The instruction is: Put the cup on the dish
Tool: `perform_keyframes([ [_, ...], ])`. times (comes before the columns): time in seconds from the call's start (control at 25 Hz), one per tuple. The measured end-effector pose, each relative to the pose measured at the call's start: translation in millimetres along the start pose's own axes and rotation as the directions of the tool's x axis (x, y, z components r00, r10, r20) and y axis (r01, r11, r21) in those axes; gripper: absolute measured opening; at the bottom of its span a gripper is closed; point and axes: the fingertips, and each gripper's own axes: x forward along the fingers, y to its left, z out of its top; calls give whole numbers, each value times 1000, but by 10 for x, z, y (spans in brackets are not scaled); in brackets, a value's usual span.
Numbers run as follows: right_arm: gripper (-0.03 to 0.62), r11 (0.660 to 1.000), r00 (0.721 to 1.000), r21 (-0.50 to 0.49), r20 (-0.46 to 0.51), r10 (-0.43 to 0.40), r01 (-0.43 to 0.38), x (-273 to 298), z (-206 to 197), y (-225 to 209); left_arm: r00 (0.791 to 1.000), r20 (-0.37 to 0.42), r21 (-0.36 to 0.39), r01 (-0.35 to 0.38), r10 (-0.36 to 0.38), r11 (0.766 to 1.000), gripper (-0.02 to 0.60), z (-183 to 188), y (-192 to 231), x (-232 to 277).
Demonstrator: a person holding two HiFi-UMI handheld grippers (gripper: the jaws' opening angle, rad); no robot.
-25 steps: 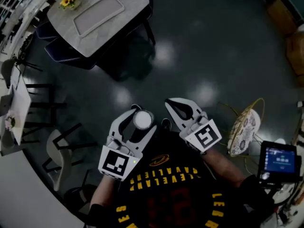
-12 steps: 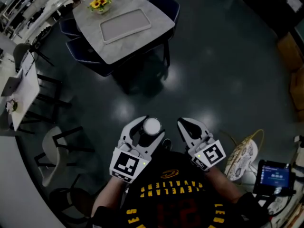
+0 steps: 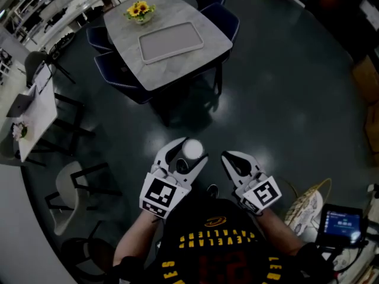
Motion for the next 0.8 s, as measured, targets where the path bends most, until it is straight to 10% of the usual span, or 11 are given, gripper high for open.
perform_keyframes([
  [0.24, 136, 997, 997, -5, -38, 71, -72, 490, -20, -157, 999, -10, 19, 34, -34, 999, 267, 130, 450, 280],
  [0.8, 178, 993, 993, -27, -25, 116, -117, 1810, 212, -470, 992, -35, 48, 124, -123, 991, 267, 372, 1513, 667],
])
